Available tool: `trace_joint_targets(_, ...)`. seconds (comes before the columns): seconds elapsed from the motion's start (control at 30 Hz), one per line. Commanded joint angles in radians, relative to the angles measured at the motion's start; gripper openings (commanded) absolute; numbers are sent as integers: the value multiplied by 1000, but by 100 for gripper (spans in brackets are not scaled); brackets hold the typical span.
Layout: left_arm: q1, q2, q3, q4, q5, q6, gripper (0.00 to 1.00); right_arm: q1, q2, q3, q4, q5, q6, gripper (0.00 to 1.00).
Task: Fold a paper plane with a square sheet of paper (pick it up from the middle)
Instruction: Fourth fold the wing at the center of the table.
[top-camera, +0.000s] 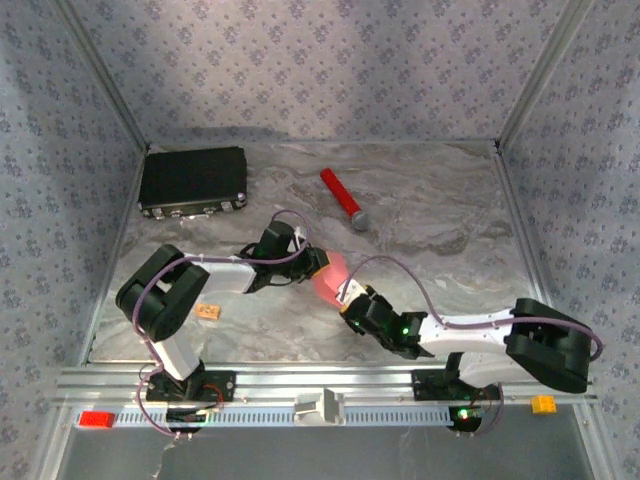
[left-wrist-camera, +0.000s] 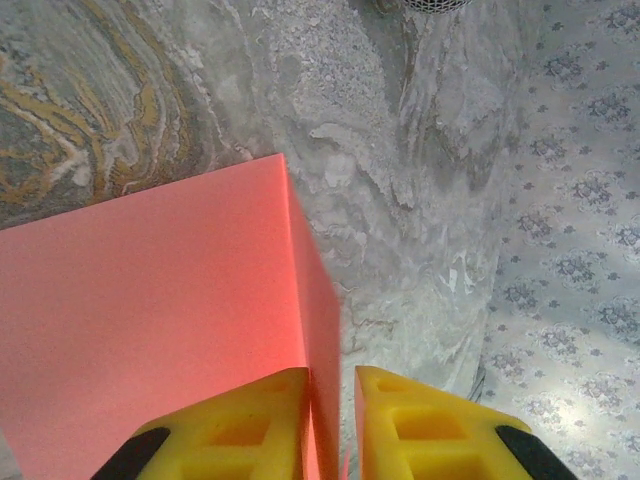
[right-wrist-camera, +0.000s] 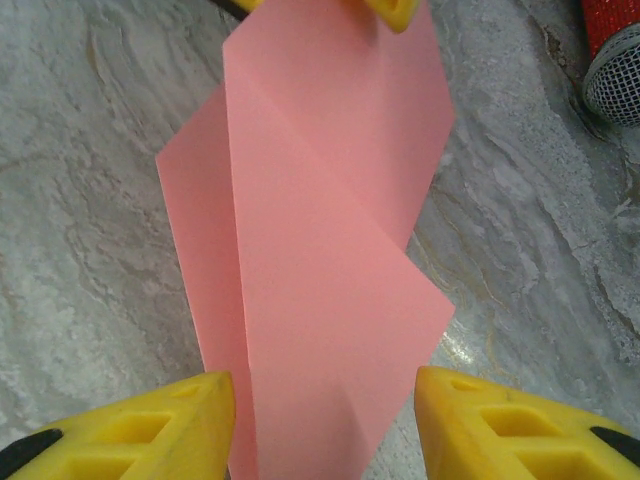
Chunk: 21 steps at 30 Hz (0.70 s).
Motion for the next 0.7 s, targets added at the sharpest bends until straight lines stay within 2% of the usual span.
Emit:
trace_joint_targets(0.0,-7,0,23,9,21,8,18,13,38,37,35,52,-50,51)
trace_joint_targets(0.1,-7,1,26,7,24,8,18,18,63,46,40,92,-43,47)
trace_joint_targets(0.33,-8,6,29,1,27,8,17,22,62,41,32,87,-27,36)
trace_joint_targets(0.67,-8,9,29,2,28,8,16,21,85,51,35,89,-5,33)
